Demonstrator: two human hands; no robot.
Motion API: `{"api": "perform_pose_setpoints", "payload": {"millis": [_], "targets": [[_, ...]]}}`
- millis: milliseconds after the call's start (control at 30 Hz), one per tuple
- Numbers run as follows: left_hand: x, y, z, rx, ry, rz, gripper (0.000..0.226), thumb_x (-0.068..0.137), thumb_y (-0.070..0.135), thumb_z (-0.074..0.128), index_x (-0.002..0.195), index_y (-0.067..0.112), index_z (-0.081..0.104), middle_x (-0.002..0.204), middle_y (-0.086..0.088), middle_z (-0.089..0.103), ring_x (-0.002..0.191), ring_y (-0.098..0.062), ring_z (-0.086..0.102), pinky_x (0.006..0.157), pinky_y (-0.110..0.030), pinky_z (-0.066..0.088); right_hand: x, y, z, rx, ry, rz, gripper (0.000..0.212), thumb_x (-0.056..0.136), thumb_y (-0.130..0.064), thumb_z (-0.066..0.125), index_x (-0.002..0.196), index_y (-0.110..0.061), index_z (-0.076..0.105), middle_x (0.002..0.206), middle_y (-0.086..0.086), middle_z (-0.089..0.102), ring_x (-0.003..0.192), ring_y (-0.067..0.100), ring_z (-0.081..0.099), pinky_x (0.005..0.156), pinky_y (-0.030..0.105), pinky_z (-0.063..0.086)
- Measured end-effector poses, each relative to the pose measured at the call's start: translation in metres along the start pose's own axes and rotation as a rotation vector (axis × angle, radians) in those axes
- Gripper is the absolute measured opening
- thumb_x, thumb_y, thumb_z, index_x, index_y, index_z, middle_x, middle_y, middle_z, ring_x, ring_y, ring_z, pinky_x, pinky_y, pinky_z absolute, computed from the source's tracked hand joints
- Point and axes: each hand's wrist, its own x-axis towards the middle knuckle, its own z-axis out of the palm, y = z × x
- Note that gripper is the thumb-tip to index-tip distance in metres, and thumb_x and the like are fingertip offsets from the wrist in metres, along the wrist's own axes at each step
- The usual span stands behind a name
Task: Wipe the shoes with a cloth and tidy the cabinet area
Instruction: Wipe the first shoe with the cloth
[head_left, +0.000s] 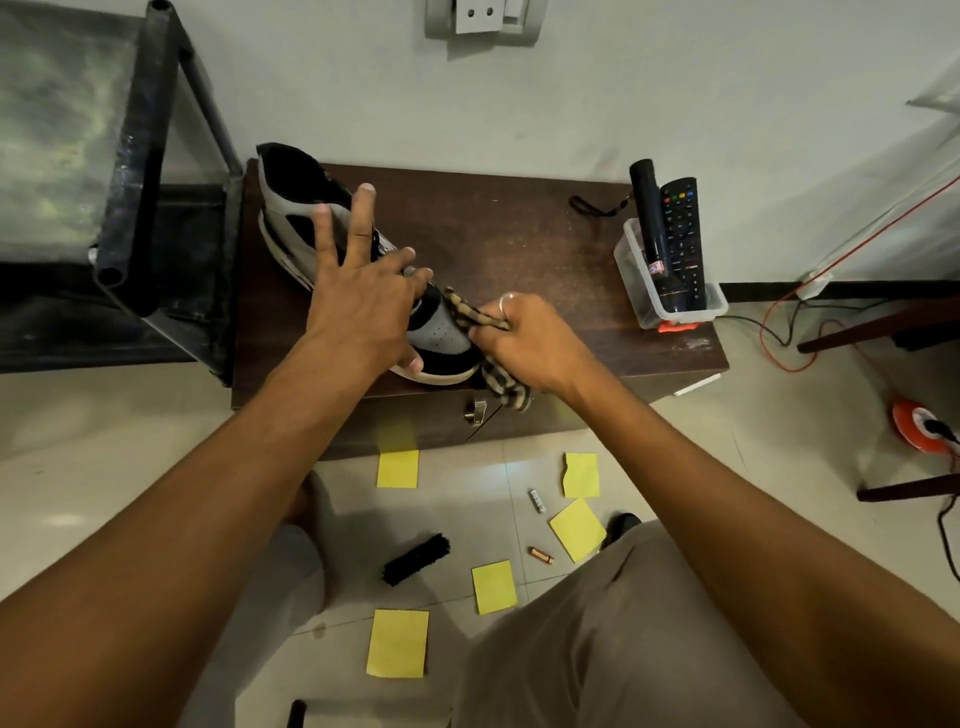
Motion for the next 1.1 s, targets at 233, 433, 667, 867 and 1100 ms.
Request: {"api": "perform_pose_setpoints", "payload": {"millis": [233, 433, 667, 867, 1100], "targets": [[-0.011, -0.002, -0.008, -0.192, 0.173, 0.135, 0.087, 0.082, 0.028, 0.076, 0.157, 0.031, 0.033, 0.168, -0.012, -0.017, 0.147, -0.045, -0.031, 0.119, -0.059, -0.016, -0.027, -0.001, -0.006, 0.135, -0.047, 0.091, 0.033, 0.097, -0.017, 0.063, 0.064, -0.016, 0.058, 0.058, -0.003, 0.056, 0.053, 0.010, 0.050, 0.057, 0.029, 0.042], [-0.009, 0.008, 0.005, -0.927, 0.401, -0.439, 0.101, 0.093, 0.050, 0.063, 0.162, 0.011, 0.000, 0.168, -0.016, -0.013, 0.152, -0.038, -0.021, 0.122, -0.054, -0.010, -0.009, -0.006, 0.023, 0.212, 0.271, 0.012, 0.032, 0.098, -0.013, 0.057, 0.068, -0.023, 0.061, 0.071, -0.007, 0.059, 0.062, 0.003, 0.055, 0.058, 0.023, 0.044], [0.002, 0.030, 0.048, -0.927, 0.494, -0.551, 0.092, 0.097, 0.046, 0.053, 0.160, 0.002, 0.002, 0.169, -0.017, -0.002, 0.156, -0.035, -0.006, 0.126, -0.052, 0.003, -0.011, -0.019, 0.051, 0.047, 0.177, -0.046, 0.017, 0.099, -0.017, 0.058, 0.104, -0.009, 0.071, 0.114, -0.004, 0.056, 0.093, 0.017, 0.062, 0.084, 0.037, 0.054], [0.003, 0.028, 0.057, -1.028, 0.554, -0.504, 0.083, 0.100, 0.031, 0.054, 0.161, 0.006, 0.005, 0.170, -0.010, 0.000, 0.157, -0.026, -0.003, 0.126, -0.040, 0.002, -0.015, -0.015, 0.053, 0.170, 0.167, 0.020, 0.015, 0.099, -0.016, 0.058, 0.094, -0.012, 0.072, 0.103, 0.001, 0.059, 0.090, 0.011, 0.058, 0.069, 0.012, 0.043], [0.006, 0.023, 0.062, -1.038, 0.552, -0.472, 0.079, 0.098, 0.019, 0.053, 0.161, 0.006, 0.007, 0.170, -0.011, 0.002, 0.157, -0.026, 0.001, 0.127, -0.041, 0.005, 0.033, -0.023, 0.059, 0.150, 0.258, 0.044, 0.026, 0.090, -0.021, 0.056, 0.065, -0.027, 0.054, 0.078, 0.001, 0.055, 0.069, 0.013, 0.053, 0.064, 0.023, 0.037]]}}
